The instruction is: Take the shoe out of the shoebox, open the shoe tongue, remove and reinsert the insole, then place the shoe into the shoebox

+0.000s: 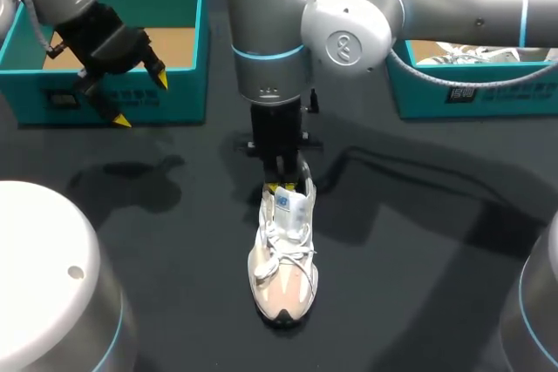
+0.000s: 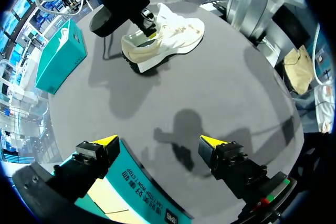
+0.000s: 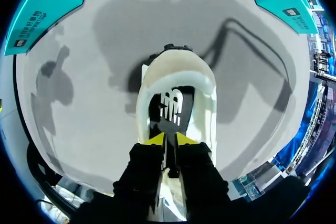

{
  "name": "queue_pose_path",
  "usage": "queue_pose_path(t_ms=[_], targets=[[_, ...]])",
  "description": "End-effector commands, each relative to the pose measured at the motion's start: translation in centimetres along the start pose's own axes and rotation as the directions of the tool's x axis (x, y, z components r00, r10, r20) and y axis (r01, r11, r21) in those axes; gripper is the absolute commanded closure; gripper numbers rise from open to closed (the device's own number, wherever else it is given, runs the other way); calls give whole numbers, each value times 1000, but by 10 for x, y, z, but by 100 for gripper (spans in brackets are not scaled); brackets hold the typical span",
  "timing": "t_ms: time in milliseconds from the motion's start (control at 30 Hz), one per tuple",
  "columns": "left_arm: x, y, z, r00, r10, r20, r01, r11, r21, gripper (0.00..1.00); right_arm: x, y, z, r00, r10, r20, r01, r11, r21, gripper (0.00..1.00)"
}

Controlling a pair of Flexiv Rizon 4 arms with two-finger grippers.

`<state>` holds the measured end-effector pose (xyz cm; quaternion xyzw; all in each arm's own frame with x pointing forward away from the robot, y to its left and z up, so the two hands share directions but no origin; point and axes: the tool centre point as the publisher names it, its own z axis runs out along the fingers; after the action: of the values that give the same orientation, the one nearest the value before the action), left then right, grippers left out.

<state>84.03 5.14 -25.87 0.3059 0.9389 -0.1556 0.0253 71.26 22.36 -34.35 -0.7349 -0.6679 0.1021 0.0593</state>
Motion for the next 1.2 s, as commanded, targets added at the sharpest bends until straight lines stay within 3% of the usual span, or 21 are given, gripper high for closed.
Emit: queue_pose_path(t_ms=[33, 300, 467, 1200], targets=[[0, 0, 0, 1000, 0, -1, 0, 1000, -3, 0, -3, -3, 2, 1000, 5, -9, -5, 1000, 2, 84], [0, 0, 0, 1000, 0, -1, 0, 1000, -3, 0, -8, -10, 1, 1000, 14, -8, -14, 1000, -4, 79], [0, 0, 0, 1000, 0, -1, 0, 1000, -3, 0, -8, -12, 0, 1000, 7, -6, -7, 1000, 0, 66], [0, 0, 0, 1000, 0, -1, 0, 1000, -3, 0, -4, -11, 7, 1000, 3, -11, -2, 999, 45, 53]])
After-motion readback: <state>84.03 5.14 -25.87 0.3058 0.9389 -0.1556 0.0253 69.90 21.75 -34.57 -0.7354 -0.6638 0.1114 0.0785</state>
